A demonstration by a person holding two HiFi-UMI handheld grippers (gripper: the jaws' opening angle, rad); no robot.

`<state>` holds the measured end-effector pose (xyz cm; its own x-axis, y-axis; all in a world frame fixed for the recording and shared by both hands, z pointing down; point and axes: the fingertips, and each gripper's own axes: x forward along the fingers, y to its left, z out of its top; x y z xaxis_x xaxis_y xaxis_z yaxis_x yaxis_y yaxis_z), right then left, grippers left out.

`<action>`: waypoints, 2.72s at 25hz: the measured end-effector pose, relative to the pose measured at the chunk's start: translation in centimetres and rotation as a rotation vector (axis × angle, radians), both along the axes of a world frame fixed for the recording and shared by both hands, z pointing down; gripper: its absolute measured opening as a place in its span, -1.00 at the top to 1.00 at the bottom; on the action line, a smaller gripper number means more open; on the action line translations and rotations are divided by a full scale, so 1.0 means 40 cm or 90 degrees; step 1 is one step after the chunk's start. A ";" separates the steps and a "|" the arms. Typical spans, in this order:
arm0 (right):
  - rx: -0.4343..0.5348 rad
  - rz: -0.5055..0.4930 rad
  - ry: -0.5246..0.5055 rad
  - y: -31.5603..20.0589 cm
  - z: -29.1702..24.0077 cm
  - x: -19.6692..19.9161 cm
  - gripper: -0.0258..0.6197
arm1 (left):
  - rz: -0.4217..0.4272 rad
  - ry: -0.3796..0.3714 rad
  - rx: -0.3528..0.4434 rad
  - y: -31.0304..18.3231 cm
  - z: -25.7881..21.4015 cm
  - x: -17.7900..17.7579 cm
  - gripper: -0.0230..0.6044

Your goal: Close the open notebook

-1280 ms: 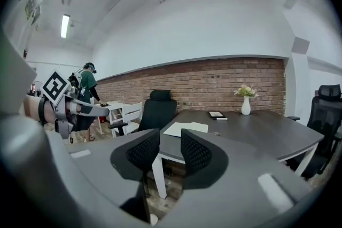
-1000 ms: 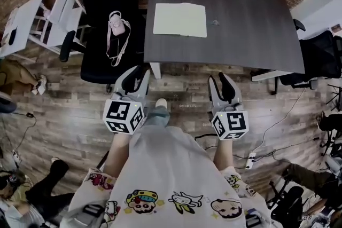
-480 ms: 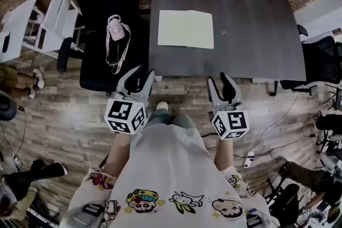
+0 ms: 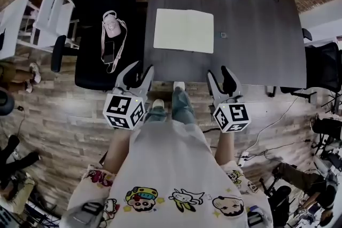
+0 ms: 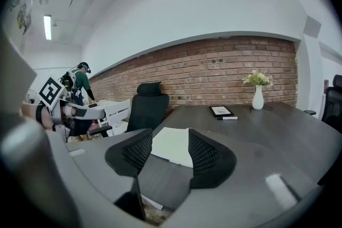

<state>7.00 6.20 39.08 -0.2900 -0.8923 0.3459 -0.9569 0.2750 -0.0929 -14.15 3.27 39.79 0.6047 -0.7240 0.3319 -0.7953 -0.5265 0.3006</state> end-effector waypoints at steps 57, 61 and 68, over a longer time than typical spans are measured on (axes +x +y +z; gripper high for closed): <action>-0.258 -0.126 -0.016 -0.437 0.438 0.199 0.32 | -0.088 0.108 -0.281 -0.282 0.346 0.286 0.47; -0.283 -0.121 -0.013 -0.436 0.477 0.204 0.32 | -0.105 0.136 -0.314 -0.263 0.376 0.289 0.47; -0.309 -0.131 0.025 -0.434 0.507 0.198 0.34 | -0.136 0.188 -0.345 -0.253 0.398 0.287 0.47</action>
